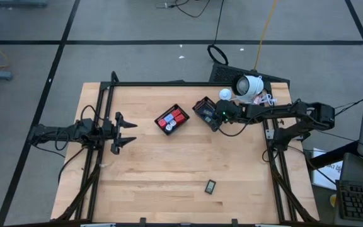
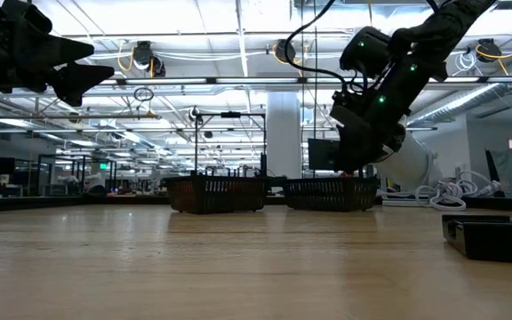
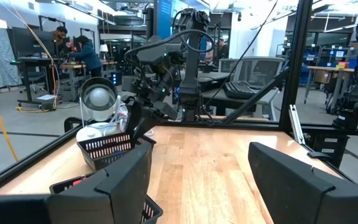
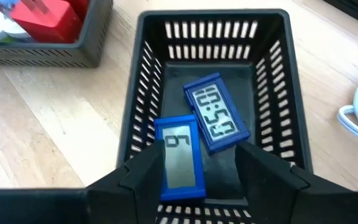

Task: Pick & Place Office items
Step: Put the black digital timer into the right black bin

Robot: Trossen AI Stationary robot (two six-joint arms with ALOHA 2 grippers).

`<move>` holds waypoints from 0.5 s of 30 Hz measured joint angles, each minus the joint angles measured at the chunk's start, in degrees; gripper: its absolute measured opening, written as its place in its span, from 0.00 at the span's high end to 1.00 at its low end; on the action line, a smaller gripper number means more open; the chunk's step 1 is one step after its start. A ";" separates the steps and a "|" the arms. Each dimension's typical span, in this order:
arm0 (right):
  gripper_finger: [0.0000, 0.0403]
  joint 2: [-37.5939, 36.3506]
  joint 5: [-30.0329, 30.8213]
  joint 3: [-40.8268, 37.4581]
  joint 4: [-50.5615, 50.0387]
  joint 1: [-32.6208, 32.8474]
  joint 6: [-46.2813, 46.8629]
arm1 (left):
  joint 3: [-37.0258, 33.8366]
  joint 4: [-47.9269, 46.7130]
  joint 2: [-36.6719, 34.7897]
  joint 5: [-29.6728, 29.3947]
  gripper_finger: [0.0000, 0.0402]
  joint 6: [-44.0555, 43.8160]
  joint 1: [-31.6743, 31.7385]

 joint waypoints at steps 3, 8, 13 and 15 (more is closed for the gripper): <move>0.55 0.00 -0.04 0.00 1.76 1.06 0.00 | 0.00 0.00 -0.01 0.01 0.31 0.00 0.01; 0.55 0.00 -0.36 0.00 7.45 4.00 0.00 | 0.00 0.00 0.01 0.02 0.29 0.00 0.01; 0.56 0.00 -7.02 0.00 14.41 7.48 0.09 | 0.00 0.00 -0.01 0.00 0.30 0.00 0.01; 0.56 0.00 -8.84 0.00 17.01 9.41 0.08 | 0.00 0.00 -0.01 0.00 0.31 0.00 -0.01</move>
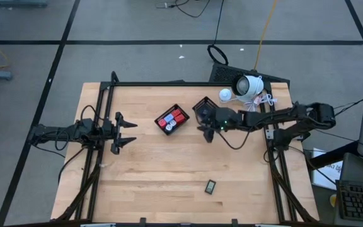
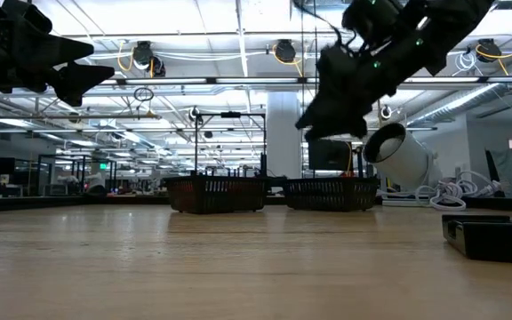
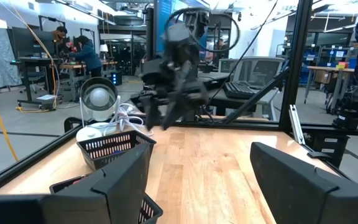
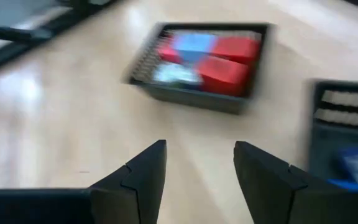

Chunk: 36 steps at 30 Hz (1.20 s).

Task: Pick & Place Office items
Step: Put the black digital timer into the right black bin

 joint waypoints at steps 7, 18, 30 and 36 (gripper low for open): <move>0.56 0.00 -0.14 0.00 8.19 7.82 -0.04 | 0.00 0.00 0.01 0.01 0.35 0.00 0.01; 0.57 -0.02 0.01 0.00 20.85 20.45 -0.14 | 0.00 0.00 0.02 0.00 0.35 0.00 0.02; 0.51 10.90 6.79 1.33 43.93 38.54 -6.06 | 0.00 -0.02 0.00 0.00 0.30 0.00 0.02; 0.39 15.14 15.45 10.73 27.05 45.12 -1.05 | 0.00 -0.03 0.01 0.02 0.31 0.00 0.00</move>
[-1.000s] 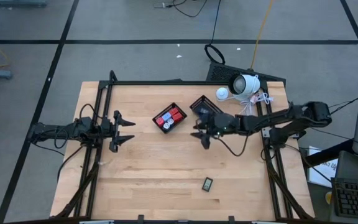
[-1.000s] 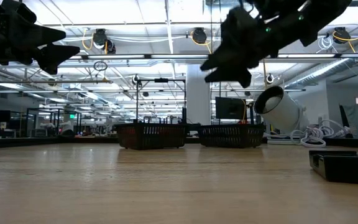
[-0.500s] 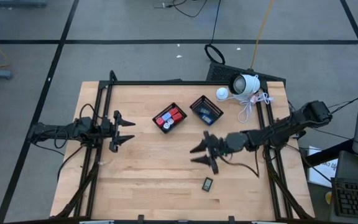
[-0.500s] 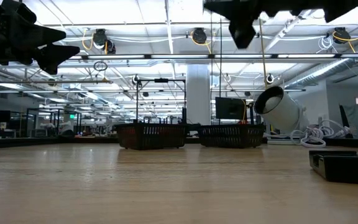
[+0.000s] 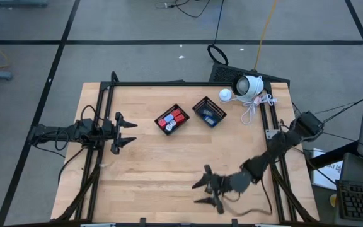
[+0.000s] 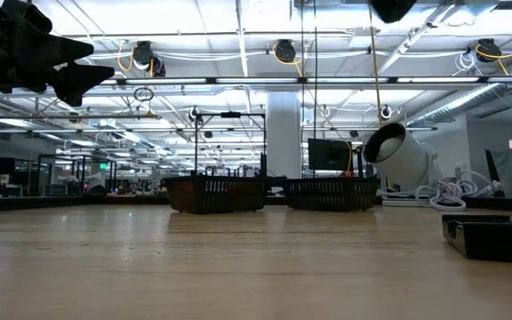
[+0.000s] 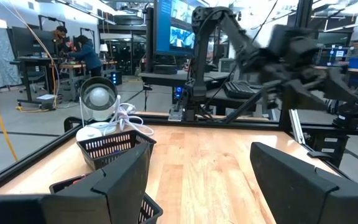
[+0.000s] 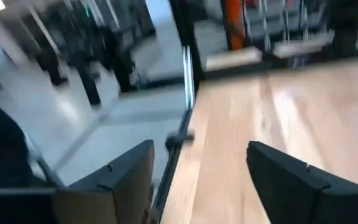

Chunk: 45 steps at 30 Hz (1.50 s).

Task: Pick & Place Office items
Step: Put the black digital timer into the right black bin

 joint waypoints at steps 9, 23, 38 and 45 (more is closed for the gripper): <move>0.33 7.55 8.46 23.53 -58.19 6.24 15.46 | 0.00 0.05 -0.01 0.00 0.35 0.00 0.00; 0.30 14.65 3.94 21.55 -68.84 4.15 27.01 | 0.00 0.00 0.00 -0.02 0.32 0.00 0.00; 0.28 14.19 -3.09 18.40 -65.77 1.74 29.49 | 0.00 0.03 -0.01 -0.02 0.32 0.00 0.01; 0.28 14.55 -4.30 18.23 -67.10 0.34 29.34 | 0.01 0.04 -0.01 -0.02 0.35 0.00 0.01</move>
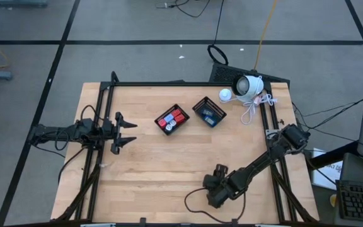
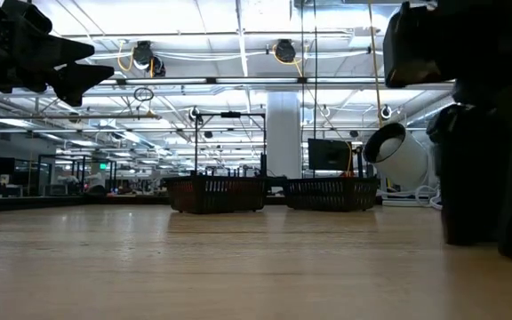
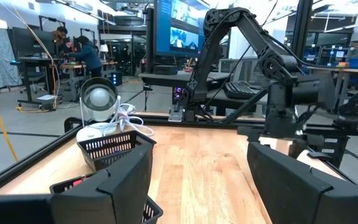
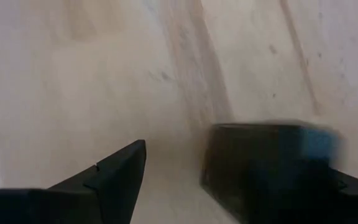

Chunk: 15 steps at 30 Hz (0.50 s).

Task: Pick & Place Office items
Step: Put the black digital timer into the right black bin

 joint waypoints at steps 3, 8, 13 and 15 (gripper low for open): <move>0.28 -0.13 -0.30 -0.03 -1.02 -0.21 0.12 | -0.01 -0.01 0.01 0.00 0.36 0.00 0.01; 0.28 -0.05 0.39 -0.04 -2.83 -0.47 0.17 | -0.01 -0.04 0.02 0.00 0.36 0.00 -0.01; 0.28 -0.09 0.66 -0.02 -2.80 -0.61 -1.72 | -0.01 0.01 0.00 0.00 0.33 0.00 0.00; 0.28 -0.09 0.66 -0.02 -2.75 -0.59 -3.74 | 0.00 -0.01 0.02 0.00 0.32 0.00 0.00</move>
